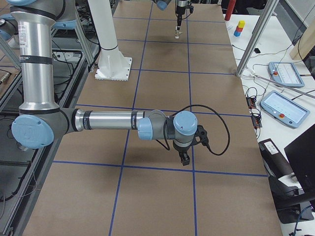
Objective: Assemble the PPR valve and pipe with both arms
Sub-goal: 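Lift the valve with the left gripper and carry it to table center, then lower the valve upright onto the table center with the left gripper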
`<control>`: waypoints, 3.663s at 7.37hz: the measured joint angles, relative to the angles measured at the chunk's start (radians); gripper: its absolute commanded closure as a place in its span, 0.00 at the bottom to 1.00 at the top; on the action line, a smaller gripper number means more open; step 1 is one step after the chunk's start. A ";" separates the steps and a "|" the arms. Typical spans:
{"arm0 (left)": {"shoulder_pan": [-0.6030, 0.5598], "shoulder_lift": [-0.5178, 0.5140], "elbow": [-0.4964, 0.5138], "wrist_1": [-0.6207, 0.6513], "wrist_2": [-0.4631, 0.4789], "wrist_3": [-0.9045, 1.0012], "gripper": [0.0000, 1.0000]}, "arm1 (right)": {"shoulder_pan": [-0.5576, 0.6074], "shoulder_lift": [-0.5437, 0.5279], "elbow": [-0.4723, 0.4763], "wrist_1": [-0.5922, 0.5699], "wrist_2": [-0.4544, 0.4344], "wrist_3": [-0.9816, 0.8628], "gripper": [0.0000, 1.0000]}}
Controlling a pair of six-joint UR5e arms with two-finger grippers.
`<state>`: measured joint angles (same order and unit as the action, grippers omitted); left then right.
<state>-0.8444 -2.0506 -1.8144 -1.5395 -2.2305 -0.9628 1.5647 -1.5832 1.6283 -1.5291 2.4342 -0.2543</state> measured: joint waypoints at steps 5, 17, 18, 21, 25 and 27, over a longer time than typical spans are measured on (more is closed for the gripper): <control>0.206 -0.499 0.388 0.058 0.200 -0.214 1.00 | -0.016 0.003 0.000 0.031 0.000 0.010 0.00; 0.249 -0.537 0.523 -0.030 0.272 -0.223 1.00 | -0.041 0.003 0.001 0.037 -0.001 0.022 0.00; 0.252 -0.538 0.522 -0.029 0.272 -0.226 1.00 | -0.042 0.003 0.001 0.037 -0.001 0.022 0.00; 0.255 -0.539 0.520 -0.028 0.273 -0.230 1.00 | -0.045 0.003 0.001 0.037 -0.001 0.023 0.00; 0.256 -0.535 0.520 -0.028 0.272 -0.233 0.42 | -0.047 0.003 0.001 0.039 -0.001 0.032 0.00; 0.260 -0.534 0.520 -0.028 0.272 -0.232 0.24 | -0.048 0.003 0.001 0.043 -0.001 0.037 0.00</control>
<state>-0.5844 -2.5841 -1.2940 -1.5678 -1.9586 -1.1951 1.5164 -1.5800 1.6298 -1.4858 2.4329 -0.2171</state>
